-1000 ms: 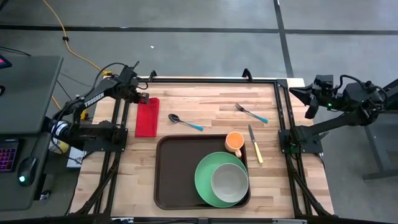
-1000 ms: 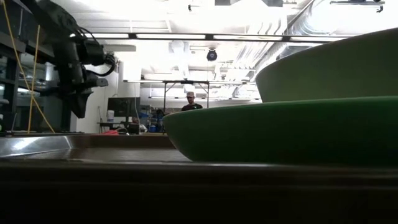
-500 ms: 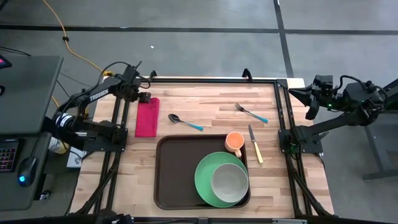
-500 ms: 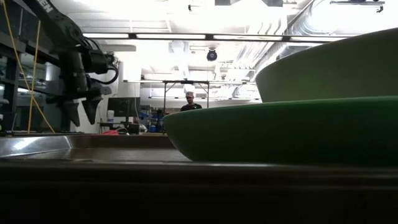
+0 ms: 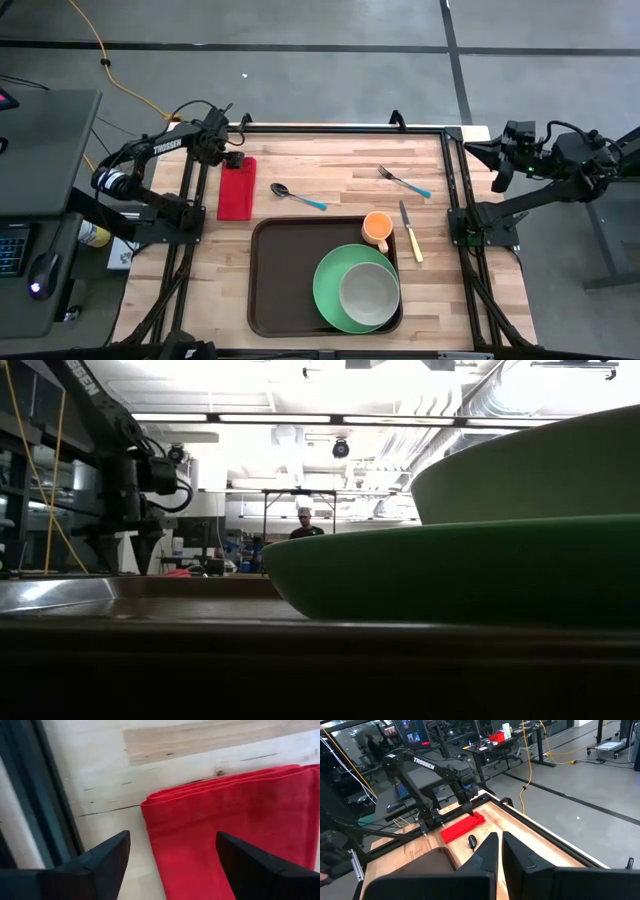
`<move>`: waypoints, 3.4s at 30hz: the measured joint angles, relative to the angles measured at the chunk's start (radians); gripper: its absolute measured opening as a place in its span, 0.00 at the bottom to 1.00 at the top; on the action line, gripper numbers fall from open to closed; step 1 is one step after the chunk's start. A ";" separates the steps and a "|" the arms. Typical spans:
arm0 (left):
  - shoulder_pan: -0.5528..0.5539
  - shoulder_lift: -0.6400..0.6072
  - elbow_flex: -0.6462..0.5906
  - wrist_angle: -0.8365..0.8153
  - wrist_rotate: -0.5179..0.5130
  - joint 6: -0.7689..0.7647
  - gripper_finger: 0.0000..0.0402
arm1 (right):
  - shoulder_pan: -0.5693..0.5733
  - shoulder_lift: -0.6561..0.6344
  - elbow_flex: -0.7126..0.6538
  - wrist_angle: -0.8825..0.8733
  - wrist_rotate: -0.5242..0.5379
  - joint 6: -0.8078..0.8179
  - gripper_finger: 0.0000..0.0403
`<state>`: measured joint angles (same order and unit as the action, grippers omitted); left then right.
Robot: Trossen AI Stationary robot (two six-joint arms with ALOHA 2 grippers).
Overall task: Set up tray
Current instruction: Put the red napkin to the left of the green plate on the brown serving tray
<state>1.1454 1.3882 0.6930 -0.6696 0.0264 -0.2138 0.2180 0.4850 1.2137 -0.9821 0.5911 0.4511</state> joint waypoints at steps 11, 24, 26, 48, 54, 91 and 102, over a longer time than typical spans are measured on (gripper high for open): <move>0.001 0.104 0.003 0.060 0.069 -0.005 0.81 | 0.000 0.000 0.000 0.012 -0.002 0.003 0.00; 0.002 0.125 0.002 0.077 0.106 -0.012 0.80 | 0.000 0.000 0.000 0.024 0.000 0.004 0.00; 0.003 0.125 0.001 0.081 0.117 -0.024 0.78 | 0.000 0.000 0.000 0.024 0.000 0.003 0.00; 0.001 0.130 0.000 0.141 0.214 0.000 0.47 | 0.000 0.000 0.000 0.023 -0.001 -0.005 0.00; 0.001 0.130 0.000 0.135 0.190 0.001 0.34 | 0.000 0.000 0.000 0.023 -0.001 -0.005 0.00; -0.002 0.022 -0.006 0.079 0.274 0.197 0.03 | 0.000 0.000 0.000 0.023 0.003 -0.008 0.00; -0.001 -0.228 -0.004 0.113 0.398 0.216 0.03 | 0.000 0.000 0.000 0.023 0.003 -0.021 0.00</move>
<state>1.1442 1.1602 0.6892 -0.5567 0.4248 0.0022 0.2177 0.4850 1.2140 -0.9592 0.5945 0.4300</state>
